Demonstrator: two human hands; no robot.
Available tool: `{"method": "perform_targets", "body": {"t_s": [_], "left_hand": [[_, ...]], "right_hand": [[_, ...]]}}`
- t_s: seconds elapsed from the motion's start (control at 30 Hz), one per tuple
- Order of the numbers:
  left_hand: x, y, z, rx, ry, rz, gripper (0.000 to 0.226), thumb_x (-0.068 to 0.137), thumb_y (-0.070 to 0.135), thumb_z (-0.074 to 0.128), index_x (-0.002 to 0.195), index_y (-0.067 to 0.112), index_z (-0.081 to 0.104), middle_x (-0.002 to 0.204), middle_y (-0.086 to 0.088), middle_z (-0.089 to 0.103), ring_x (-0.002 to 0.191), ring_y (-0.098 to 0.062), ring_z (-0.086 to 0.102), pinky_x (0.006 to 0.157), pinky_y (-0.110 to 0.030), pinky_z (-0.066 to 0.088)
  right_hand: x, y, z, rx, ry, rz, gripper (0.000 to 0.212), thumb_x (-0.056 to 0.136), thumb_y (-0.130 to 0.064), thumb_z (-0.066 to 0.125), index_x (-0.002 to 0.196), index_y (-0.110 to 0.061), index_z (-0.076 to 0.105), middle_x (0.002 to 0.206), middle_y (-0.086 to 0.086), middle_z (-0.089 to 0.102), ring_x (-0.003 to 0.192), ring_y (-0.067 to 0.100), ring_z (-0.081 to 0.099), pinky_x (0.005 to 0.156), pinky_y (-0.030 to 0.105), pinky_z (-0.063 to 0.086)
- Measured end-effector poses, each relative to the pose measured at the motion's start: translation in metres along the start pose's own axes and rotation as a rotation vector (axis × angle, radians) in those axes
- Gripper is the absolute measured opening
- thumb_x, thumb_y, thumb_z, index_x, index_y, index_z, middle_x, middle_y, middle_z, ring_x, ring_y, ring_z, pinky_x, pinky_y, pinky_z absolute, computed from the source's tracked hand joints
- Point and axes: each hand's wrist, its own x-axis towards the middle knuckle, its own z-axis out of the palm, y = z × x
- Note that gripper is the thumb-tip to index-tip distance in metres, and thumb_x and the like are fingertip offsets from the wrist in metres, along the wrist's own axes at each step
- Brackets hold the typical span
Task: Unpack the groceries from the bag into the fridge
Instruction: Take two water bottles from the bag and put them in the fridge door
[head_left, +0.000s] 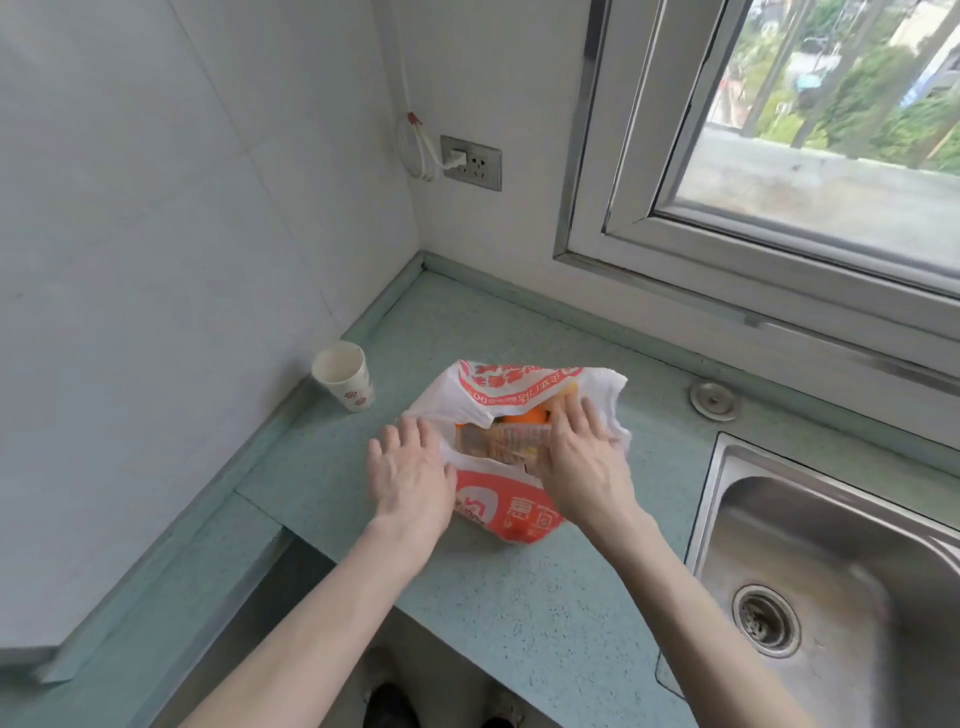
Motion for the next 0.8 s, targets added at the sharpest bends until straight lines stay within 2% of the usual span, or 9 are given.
{"method": "perform_targets", "body": {"t_s": [0.13,0.27,0.33,0.4,0.47,0.53,0.63,0.7,0.8], "left_hand": [[-0.004,0.003,-0.019,-0.062,0.134,0.018,0.042,0.105,0.044,0.041,0.132,0.012,0.051,0.128,-0.010,0.058,0.115,-0.026,0.054,0.095,-0.039,0.045],[0.015,0.026,-0.027,-0.319,0.404,0.355,0.015,0.097,0.026,0.058,0.106,0.014,0.060,0.106,-0.008,0.060,0.098,-0.026,0.058,0.082,-0.040,0.051],[0.030,0.037,-0.025,-0.473,0.301,0.512,0.013,0.099,0.023,0.054,0.103,0.013,0.062,0.103,-0.006,0.061,0.098,-0.027,0.060,0.078,-0.040,0.052],[0.045,0.043,-0.022,-0.602,0.038,0.524,0.019,0.103,0.025,0.046,0.102,0.014,0.062,0.104,-0.006,0.065,0.100,-0.028,0.063,0.079,-0.043,0.053],[0.062,0.043,-0.012,-0.617,-0.096,0.485,0.022,0.105,0.024,0.043,0.107,0.015,0.063,0.111,-0.005,0.067,0.104,-0.030,0.065,0.084,-0.047,0.054],[0.074,0.037,0.001,-0.559,-0.047,0.463,0.026,0.104,0.023,0.045,0.124,0.017,0.062,0.129,-0.002,0.064,0.119,-0.028,0.060,0.095,-0.046,0.052],[0.081,0.018,0.018,-0.363,-0.118,0.415,0.059,0.102,0.032,0.050,0.158,0.020,0.033,0.161,-0.003,0.041,0.144,-0.026,0.044,0.116,-0.045,0.040],[0.081,0.005,0.028,-0.252,-0.171,0.346,0.075,0.101,0.041,0.052,0.164,0.024,0.015,0.166,-0.002,0.034,0.140,-0.031,0.050,0.113,-0.045,0.044],[0.082,-0.010,0.039,-0.276,-0.106,0.316,0.089,0.094,0.048,0.060,0.163,0.030,0.007,0.161,-0.002,0.043,0.135,-0.031,0.056,0.110,-0.044,0.046]], "right_hand": [[0.010,0.006,-0.014,-0.031,0.067,0.067,0.046,0.103,-0.032,0.045,0.146,-0.017,0.039,0.148,0.004,0.048,0.136,0.027,0.047,0.102,0.043,0.047],[0.013,-0.007,-0.018,-0.030,0.084,0.018,0.030,0.104,-0.028,0.047,0.133,-0.021,0.053,0.137,-0.004,0.056,0.132,0.020,0.049,0.092,0.040,0.050],[0.018,-0.005,-0.016,0.002,0.067,-0.024,0.022,0.102,-0.020,0.048,0.122,-0.019,0.058,0.126,-0.003,0.059,0.127,0.019,0.049,0.088,0.037,0.050],[0.025,0.000,-0.011,0.105,0.017,-0.074,0.024,0.098,-0.009,0.049,0.117,-0.017,0.062,0.119,-0.001,0.062,0.121,0.021,0.055,0.087,0.034,0.047],[0.033,0.007,-0.007,0.237,-0.056,-0.075,0.040,0.097,-0.003,0.048,0.130,-0.018,0.064,0.130,0.002,0.064,0.126,0.023,0.057,0.095,0.032,0.047],[0.040,0.011,-0.005,0.302,-0.115,-0.071,0.050,0.100,-0.008,0.048,0.146,-0.025,0.051,0.149,-0.003,0.052,0.139,0.024,0.048,0.109,0.038,0.043],[0.049,0.024,-0.002,0.036,-0.092,-0.098,0.063,0.100,-0.036,0.054,0.156,-0.036,0.026,0.166,-0.006,0.023,0.154,0.031,0.021,0.120,0.056,0.029],[0.051,0.032,-0.003,-0.130,-0.086,-0.068,0.081,0.098,-0.054,0.053,0.163,-0.034,0.009,0.173,-0.002,0.001,0.159,0.030,-0.004,0.125,0.055,0.015],[0.056,0.038,-0.003,-0.231,-0.053,-0.011,0.096,0.094,-0.068,0.049,0.164,-0.035,-0.008,0.172,-0.002,-0.018,0.158,0.028,-0.020,0.122,0.061,0.010]]}}
